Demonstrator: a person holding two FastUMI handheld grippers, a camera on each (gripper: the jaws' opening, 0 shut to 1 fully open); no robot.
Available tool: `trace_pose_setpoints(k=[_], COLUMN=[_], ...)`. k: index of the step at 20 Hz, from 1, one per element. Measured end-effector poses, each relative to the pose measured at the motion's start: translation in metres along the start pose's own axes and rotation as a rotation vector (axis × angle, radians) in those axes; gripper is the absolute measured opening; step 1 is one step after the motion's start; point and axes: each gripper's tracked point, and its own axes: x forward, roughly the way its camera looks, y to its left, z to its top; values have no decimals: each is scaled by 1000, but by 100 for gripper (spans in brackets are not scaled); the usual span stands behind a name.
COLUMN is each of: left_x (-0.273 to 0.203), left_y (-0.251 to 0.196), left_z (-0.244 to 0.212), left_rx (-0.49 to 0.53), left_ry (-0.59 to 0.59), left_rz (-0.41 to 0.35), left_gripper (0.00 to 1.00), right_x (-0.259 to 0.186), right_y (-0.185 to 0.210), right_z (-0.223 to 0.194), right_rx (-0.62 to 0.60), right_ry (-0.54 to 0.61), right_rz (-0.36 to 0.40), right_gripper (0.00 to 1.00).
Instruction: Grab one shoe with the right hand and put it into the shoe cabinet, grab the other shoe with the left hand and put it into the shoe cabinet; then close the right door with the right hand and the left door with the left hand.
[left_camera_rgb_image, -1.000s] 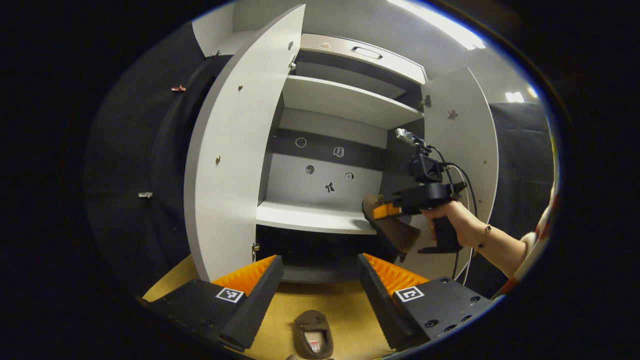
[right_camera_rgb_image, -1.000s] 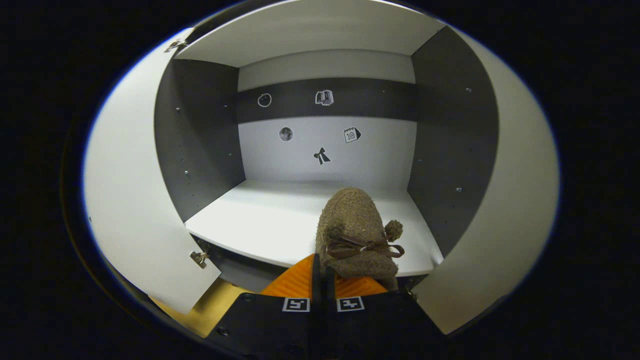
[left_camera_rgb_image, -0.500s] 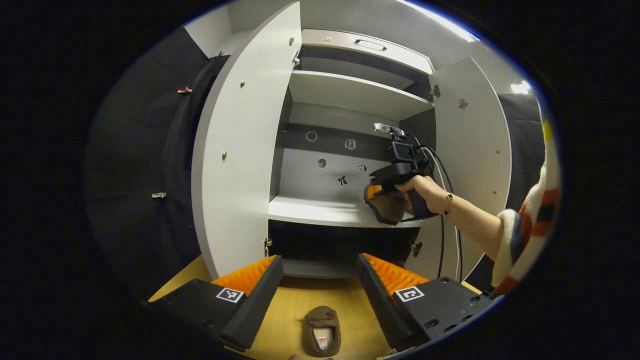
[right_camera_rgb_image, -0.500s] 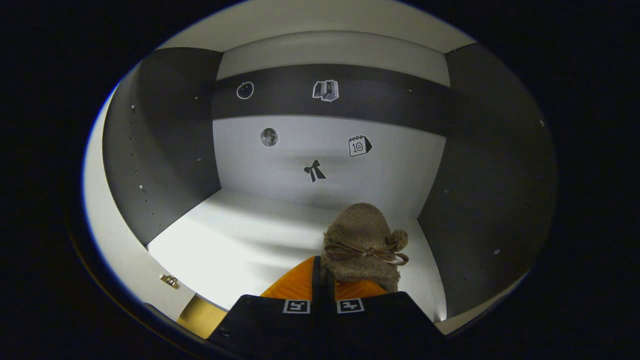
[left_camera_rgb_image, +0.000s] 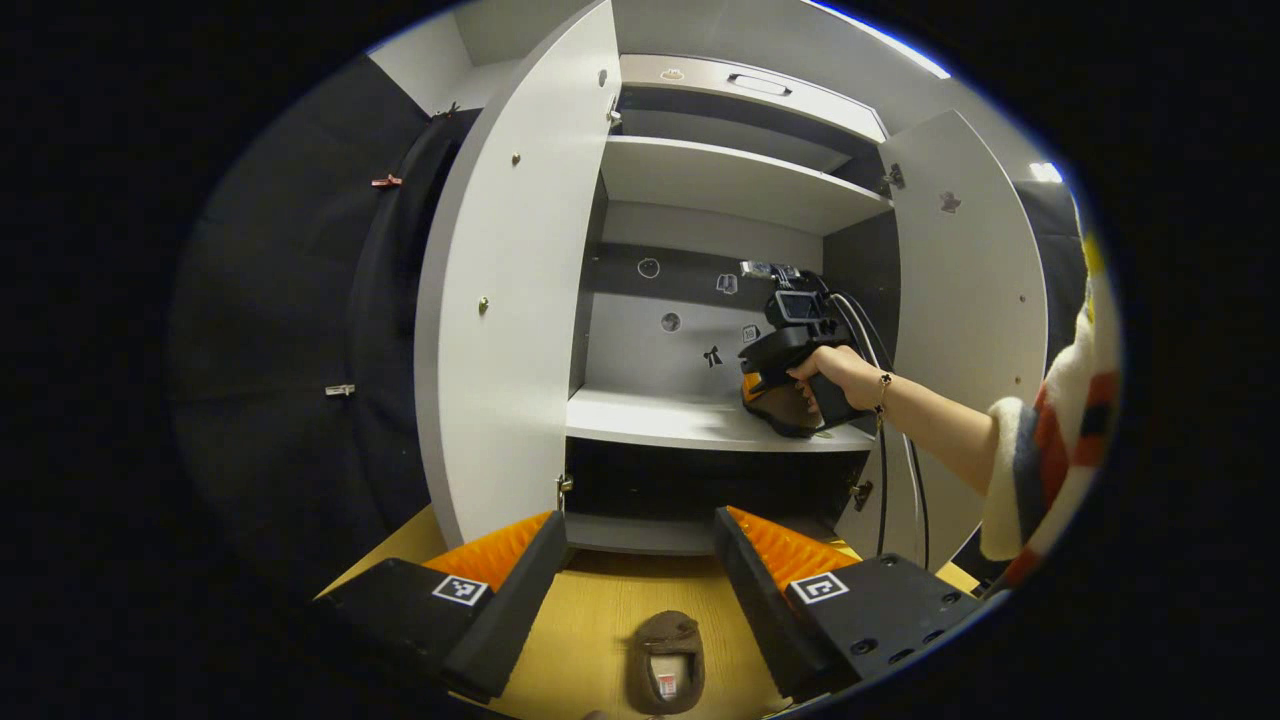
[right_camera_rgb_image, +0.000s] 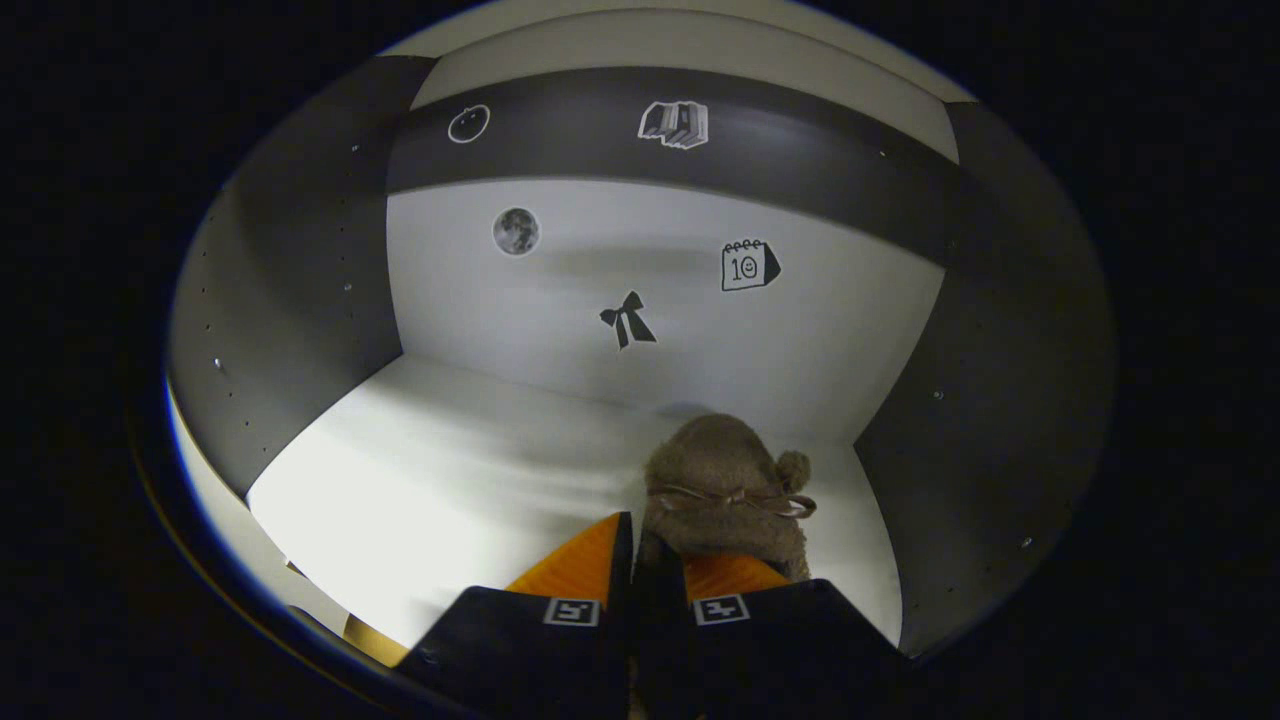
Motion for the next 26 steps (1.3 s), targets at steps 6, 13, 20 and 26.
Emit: trace_pose_setpoints(k=[6, 13, 20, 26], left_x=[2, -1, 10, 24], left_y=[-5, -12, -17, -17], left_z=[-10, -30, -124, -217], left_rx=[-23, -24, 1, 6], left_ry=[30, 64, 249, 396], left_rz=[-50, -154, -232, -257], left_gripper=[94, 95, 90, 70], right_x=[-42, -161, -293, -332], right_y=[1, -12, -24, -28], right_z=[10, 25, 8, -50], right_rx=[19, 63, 135, 221], right_ry=[-103, -343, -573, -565], right_rz=[35, 54, 42, 48], right_gripper=[84, 98, 98, 98])
